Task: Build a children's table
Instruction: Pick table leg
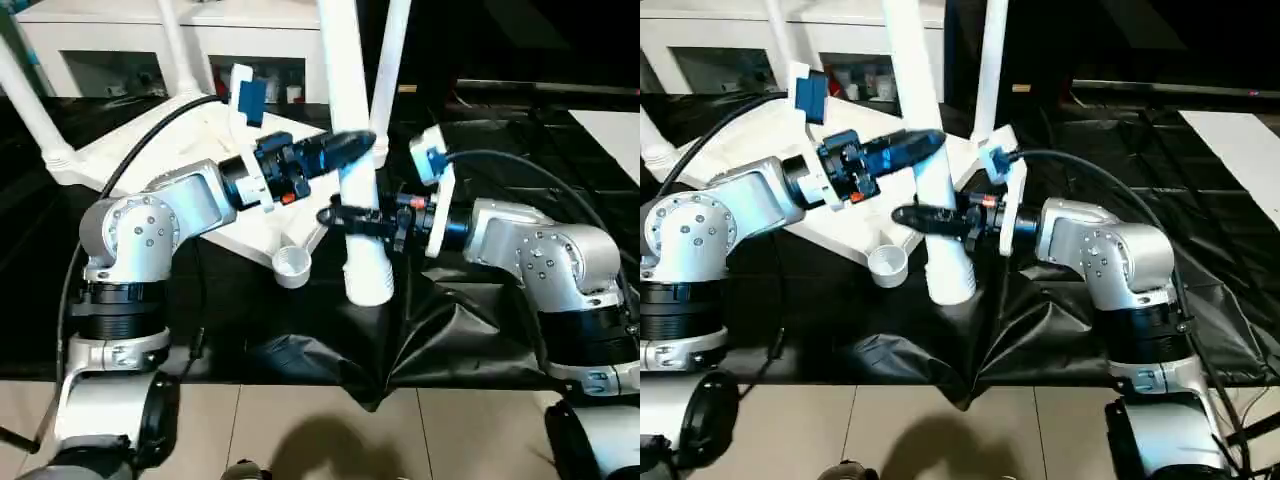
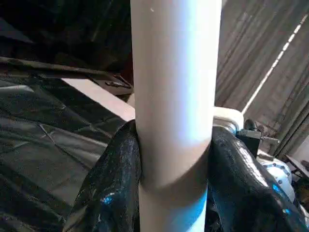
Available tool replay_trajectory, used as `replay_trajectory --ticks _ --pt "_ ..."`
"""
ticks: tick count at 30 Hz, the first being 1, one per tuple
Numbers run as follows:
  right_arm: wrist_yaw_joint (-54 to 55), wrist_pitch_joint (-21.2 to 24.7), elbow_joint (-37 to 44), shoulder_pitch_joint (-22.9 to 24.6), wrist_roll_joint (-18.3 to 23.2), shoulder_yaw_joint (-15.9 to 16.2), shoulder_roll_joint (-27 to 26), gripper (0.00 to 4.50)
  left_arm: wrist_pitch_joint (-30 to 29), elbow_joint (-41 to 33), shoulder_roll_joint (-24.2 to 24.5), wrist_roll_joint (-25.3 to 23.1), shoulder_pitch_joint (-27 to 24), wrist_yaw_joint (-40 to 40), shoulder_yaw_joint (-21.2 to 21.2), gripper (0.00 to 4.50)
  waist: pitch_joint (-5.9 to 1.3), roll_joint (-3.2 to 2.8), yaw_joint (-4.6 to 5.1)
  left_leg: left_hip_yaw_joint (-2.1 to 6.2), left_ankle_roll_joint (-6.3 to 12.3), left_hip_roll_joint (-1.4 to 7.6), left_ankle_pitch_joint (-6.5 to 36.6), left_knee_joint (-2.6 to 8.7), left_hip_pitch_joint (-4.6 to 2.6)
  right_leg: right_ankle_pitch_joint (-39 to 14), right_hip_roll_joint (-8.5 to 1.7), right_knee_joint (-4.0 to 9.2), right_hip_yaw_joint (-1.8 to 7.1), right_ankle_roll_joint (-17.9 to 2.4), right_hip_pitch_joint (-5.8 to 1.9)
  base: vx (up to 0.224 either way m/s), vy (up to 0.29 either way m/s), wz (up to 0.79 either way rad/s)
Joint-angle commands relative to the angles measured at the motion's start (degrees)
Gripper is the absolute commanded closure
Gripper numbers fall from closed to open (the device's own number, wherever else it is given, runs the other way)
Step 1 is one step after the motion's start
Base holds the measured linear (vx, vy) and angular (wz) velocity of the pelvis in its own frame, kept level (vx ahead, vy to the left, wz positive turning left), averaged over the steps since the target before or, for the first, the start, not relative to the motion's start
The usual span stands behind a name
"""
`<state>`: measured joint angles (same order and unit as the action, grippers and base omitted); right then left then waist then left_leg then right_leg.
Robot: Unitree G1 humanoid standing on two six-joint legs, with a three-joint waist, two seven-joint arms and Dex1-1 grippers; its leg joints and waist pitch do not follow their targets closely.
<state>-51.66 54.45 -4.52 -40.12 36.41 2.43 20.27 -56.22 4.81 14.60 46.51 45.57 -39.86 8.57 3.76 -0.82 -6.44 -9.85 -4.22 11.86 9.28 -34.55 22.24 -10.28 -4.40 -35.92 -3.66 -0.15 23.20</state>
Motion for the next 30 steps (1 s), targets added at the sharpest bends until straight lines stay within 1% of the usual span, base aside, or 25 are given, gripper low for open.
replay_trajectory --ticks 1,3,4,6,7,8,9,10,11,12,13,14,16,17,18,19,20,22,23,24,25,26,27,29,30 --pt "0.56 0.58 0.62 0.81 -0.83 0.28 0.80 2.31 0.75 -0.62 0.40 0.56 0.71 -1.62 0.34 2.68 -4.79 0.72 -0.13 -0.11 -1.45 0.51 7.64 3.52 -0.95 -10.46 -2.89 3.99 2.23 -9.71 -3.24 0.000 0.000 0.00" --pt "0.76 -0.09 0.81 0.90 -1.39 0.49 0.52 2.55 0.94 -0.51 0.50 0.40 0.58 -1.70 0.25 2.68 -4.82 0.70 -0.16 -0.11 -1.44 0.52 7.35 3.51 -0.95 -10.12 -2.90 3.94 2.23 -9.75 -3.23 0.000 0.000 0.00" --pt "1.13 -1.41 0.90 0.95 -2.40 0.95 0.32 2.55 1.11 -0.44 0.54 0.25 0.48 -1.64 0.20 2.68 -4.83 0.68 -0.16 -0.11 -1.48 0.51 7.33 3.49 -0.90 -10.02 -2.92 3.92 2.23 -9.79 -3.21 0.000 0.000 0.00" --pt "1.60 -2.05 0.81 0.91 -2.81 0.95 0.06 2.63 1.27 -0.38 0.58 0.05 0.45 -1.54 0.15 2.68 -4.83 0.67 -0.14 -0.11 -1.51 0.49 7.26 3.49 -0.91 -9.81 -2.88 3.90 2.22 -9.85 -3.20 0.000 0.000 0.00" --pt "3.82 -3.80 0.30 0.72 -4.34 0.90 -0.84 2.64 1.96 0.33 0.21 -1.27 0.69 0.47 0.04 2.68 -4.82 0.67 -0.15 -0.10 -1.48 0.48 7.28 3.51 -0.87 -9.85 -2.88 3.91 2.21 -9.83 -3.24 0.000 0.000 0.00" --pt "6.88 -6.01 -0.45 0.46 -6.35 1.03 -2.03 2.65 1.96 1.90 -0.94 -2.16 1.37 4.15 0.76 2.68 -4.83 0.53 -0.05 -0.10 -1.87 0.55 7.20 3.46 -0.83 -9.47 -2.90 3.81 2.26 -9.81 -3.06 0.000 0.000 0.00" --pt "7.32 -6.30 -0.57 0.42 -6.64 1.07 -2.20 2.65 1.91 2.15 -1.13 -2.23 1.49 4.71 0.92 2.33 -4.81 0.60 0.03 -0.12 -2.01 0.47 7.24 3.48 -0.88 -9.52 -2.86 3.91 2.22 -9.83 -3.06 0.000 0.000 0.00" --pt "9.15 -7.82 -0.99 0.29 -8.09 1.55 -2.87 2.65 2.23 2.82 -2.02 -2.83 1.80 6.93 1.28 2.12 -4.86 0.63 -0.01 -0.14 -2.12 0.46 7.64 3.49 -0.99 -10.02 -2.90 3.96 2.20 -9.88 -3.11 0.000 0.000 0.00" --pt "9.99 -8.34 -1.13 0.29 -8.44 1.66 -3.38 2.65 2.59 2.50 -2.63 -2.95 1.65 7.53 1.23 1.98 -4.84 0.69 -0.04 -0.11 -2.30 0.44 7.58 3.50 -0.95 -10.30 -2.95 4.02 2.22 -9.65 -3.20 0.000 0.000 0.00" --pt "10.25 -8.49 -1.15 0.29 -8.54 1.68 -3.54 2.65 2.76 2.37 -2.78 -3.09 1.59 7.69 1.13 1.98 -4.88 0.68 -0.06 -0.10 -2.25 0.47 7.55 3.51 -0.97 -10.17 -2.92 3.99 2.24 -9.58 -3.20 0.000 0.000 0.00" --pt "10.93 -8.88 -1.19 0.30 -8.81 1.73 -3.97 2.66 3.21 2.02 -3.19 -3.47 1.41 8.14 0.84 1.89 -4.85 0.53 -0.05 -0.08 -2.30 0.47 7.61 3.54 -0.97 -10.17 -2.89 4.06 2.24 -9.41 -3.17 0.000 0.000 0.00" --pt "13.90 -10.81 -1.41 0.28 -10.77 2.30 -5.25 2.66 5.82 1.94 -4.89 -6.92 1.12 11.96 -0.61 1.63 -4.87 0.41 -0.05 0.00 -2.29 0.58 7.65 3.58 -0.96 -9.85 -2.90 4.04 2.26 -9.21 -3.13 0.000 0.000 0.00" --pt "16.35 -12.37 -1.84 0.18 -12.55 2.80 -6.29 2.66 8.06 2.92 -6.94 -9.03 1.29 15.59 -0.82 1.63 -4.91 0.46 0.03 0.00 -2.46 0.54 7.48 3.53 -0.90 -8.96 -2.88 4.08 2.26 -8.96 -3.17 0.000 0.000 0.00" --pt "18.26 -13.17 -2.20 0.05 -13.66 2.99 -7.23 2.66 9.47 3.65 -8.51 -9.63 1.39 17.56 -0.53 1.57 -4.93 0.44 0.01 -0.01 -2.41 0.46 7.46 3.53 -0.81 -8.81 -2.89 4.10 2.24 -8.98 -3.30 0.000 0.000 0.00" --pt "18.80 -13.51 -2.26 0.01 -14.10 3.15 -7.46 2.66 9.81 3.84 -8.89 -9.88 1.42 18.18 -0.49 1.55 -4.92 0.53 0.06 -0.04 -2.37 0.42 7.41 3.51 -0.77 -8.67 -2.89 4.10 2.26 -9.03 -3.33 0.000 0.000 0.00" --pt "19.46 -13.80 -2.34 -0.03 -14.52 3.27 -7.77 2.66 10.08 4.18 -9.32 -10.23 1.52 19.23 -0.34 1.55 -4.97 0.41 0.02 0.01 -2.21 0.35 7.52 3.51 -0.75 -8.71 -2.85 4.03 2.22 -9.02 -3.40 0.000 0.000 0.00" --pt "21.27 -14.40 -2.53 -0.10 -15.53 3.24 -8.75 2.66 10.46 5.07 -10.51 -10.47 1.96 21.93 0.62 1.55 -4.95 0.38 0.06 0.04 -2.21 0.32 7.47 3.53 -0.77 -8.39 -2.77 4.08 2.22 -8.88 -3.37 0.000 0.000 0.00" --pt "21.87 -14.64 -2.56 -0.10 -15.92 3.28 -9.04 2.66 10.56 5.31 -10.91 -10.48 2.11 22.83 1.02 1.82 -5.02 0.41 0.11 0.04 -2.21 0.32 7.18 3.47 -0.75 -7.36 -2.72 3.94 2.24 -8.93 -3.41 0.000 0.000 0.00" --pt "23.18 -15.64 -2.99 -0.17 -17.30 4.06 -9.58 2.66 11.45 6.11 -11.57 -10.69 2.64 24.60 1.95 1.89 -4.97 0.38 0.23 0.06 -2.11 0.29 7.35 3.49 -0.69 -7.24 -2.66 3.99 2.20 -8.83 -3.39 0.000 0.000 0.00" --pt "23.18 -15.64 -2.99 -0.17 -17.30 4.06 -9.58 2.66 11.45 6.11 -11.57 -10.69 2.64 24.60 1.95 1.89 -4.96 0.41 0.29 0.03 -2.15 0.28 7.59 3.49 -0.77 -7.44 -2.68 4.04 2.19 -8.91 -3.39 0.000 0.000 0.00" --pt "23.78 -16.23 -3.15 -0.10 -17.99 4.50 -9.89 2.66 11.82 6.44 -11.80 -11.03 2.87 25.47 2.41 2.07 -4.97 0.33 0.28 0.06 -2.04 0.35 7.89 3.52 -0.89 -7.88 -2.74 4.07 2.18 -9.11 -3.31 0.000 0.000 0.00" --pt "23.95 -16.37 -3.15 -0.05 -18.18 4.62 -10.01 2.66 11.99 6.55 -11.84 -11.23 2.93 25.83 2.56 2.07 -4.94 0.35 0.30 0.07 -2.02 0.32 8.16 3.53 -0.84 -7.95 -2.69 4.08 2.18 -9.17 -3.36 0.000 0.000 0.00" --pt "24.04 -16.45 -3.09 0.02 -18.29 4.67 -10.10 2.66 12.10 6.58 -11.86 -11.43 2.94 26.09 2.66 2.33 -4.95 0.33 0.32 0.10 -2.01 0.34 8.19 3.56 -0.85 -7.90 -2.68 4.07 2.17 -9.12 -3.36 0.000 0.000 0.00" --pt "24.35 -16.79 -2.97 0.23 -18.75 4.69 -10.40 2.66 12.67 6.71 -12.00 -12.04 2.93 26.70 3.26 2.37 -4.89 0.39 0.37 0.08 -1.79 0.37 8.56 3.57 -0.88 -8.05 -2.68 4.13 2.20 -8.98 -3.34 0.000 0.000 0.00" --pt "24.48 -17.08 -3.01 0.25 -19.07 4.77 -10.44 2.66 12.90 6.73 -11.88 -11.88 2.84 26.93 3.65 2.52 -4.90 0.44 0.31 0.07 -1.79 0.36 8.52 3.57 -0.90 -8.38 -2.77 4.14 2.20 -8.94 -3.37 0.000 0.000 0.00"
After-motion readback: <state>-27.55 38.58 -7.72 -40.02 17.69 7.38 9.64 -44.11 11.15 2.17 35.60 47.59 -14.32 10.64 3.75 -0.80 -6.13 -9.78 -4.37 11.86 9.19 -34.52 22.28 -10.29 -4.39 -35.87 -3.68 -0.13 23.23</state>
